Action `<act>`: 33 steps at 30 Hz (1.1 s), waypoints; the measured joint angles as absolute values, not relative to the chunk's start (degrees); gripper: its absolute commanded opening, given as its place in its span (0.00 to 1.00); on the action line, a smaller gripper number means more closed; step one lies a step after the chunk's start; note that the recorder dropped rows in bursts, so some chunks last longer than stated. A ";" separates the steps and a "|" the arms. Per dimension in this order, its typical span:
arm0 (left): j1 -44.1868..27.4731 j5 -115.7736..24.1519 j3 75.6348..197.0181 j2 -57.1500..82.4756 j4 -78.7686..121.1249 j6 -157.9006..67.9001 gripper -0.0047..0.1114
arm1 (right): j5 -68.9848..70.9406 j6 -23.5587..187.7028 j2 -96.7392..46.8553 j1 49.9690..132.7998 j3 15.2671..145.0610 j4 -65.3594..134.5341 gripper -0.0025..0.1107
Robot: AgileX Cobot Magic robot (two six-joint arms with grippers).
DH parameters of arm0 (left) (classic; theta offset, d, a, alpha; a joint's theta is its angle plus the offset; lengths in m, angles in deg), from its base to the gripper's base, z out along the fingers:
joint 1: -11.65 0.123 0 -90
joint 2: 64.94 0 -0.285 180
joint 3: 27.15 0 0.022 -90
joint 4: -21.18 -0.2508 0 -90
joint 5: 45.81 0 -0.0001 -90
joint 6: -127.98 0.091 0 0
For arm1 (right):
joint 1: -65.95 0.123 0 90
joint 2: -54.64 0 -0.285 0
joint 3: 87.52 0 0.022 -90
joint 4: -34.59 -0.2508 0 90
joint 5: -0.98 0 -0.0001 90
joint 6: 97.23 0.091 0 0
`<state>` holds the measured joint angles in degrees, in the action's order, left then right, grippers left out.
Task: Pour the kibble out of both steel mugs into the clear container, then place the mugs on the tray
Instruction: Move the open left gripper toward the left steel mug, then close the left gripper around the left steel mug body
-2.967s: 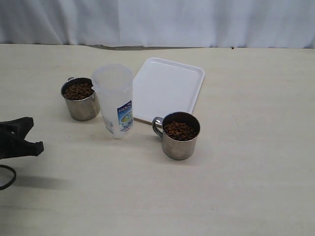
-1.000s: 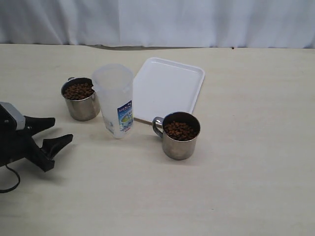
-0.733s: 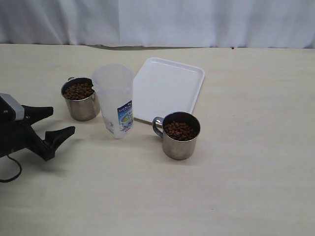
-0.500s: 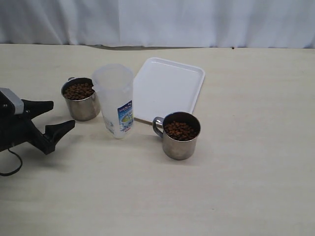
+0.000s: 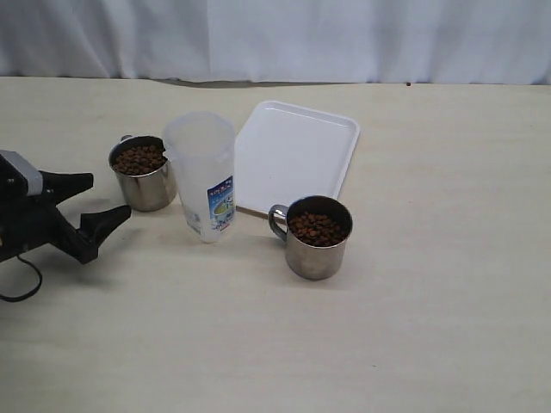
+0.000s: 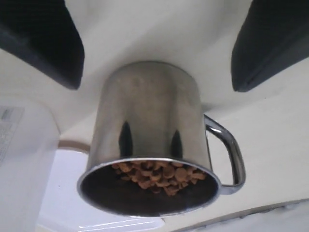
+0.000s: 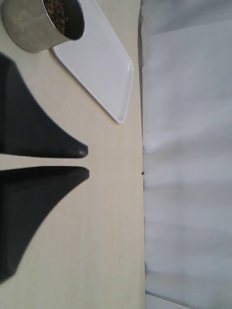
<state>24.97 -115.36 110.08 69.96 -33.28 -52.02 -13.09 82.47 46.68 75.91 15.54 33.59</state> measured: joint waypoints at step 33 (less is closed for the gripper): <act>14.99 -115.78 126.37 78.91 -31.69 -53.45 0.57 | -13.09 82.47 46.68 75.91 15.54 33.59 0.07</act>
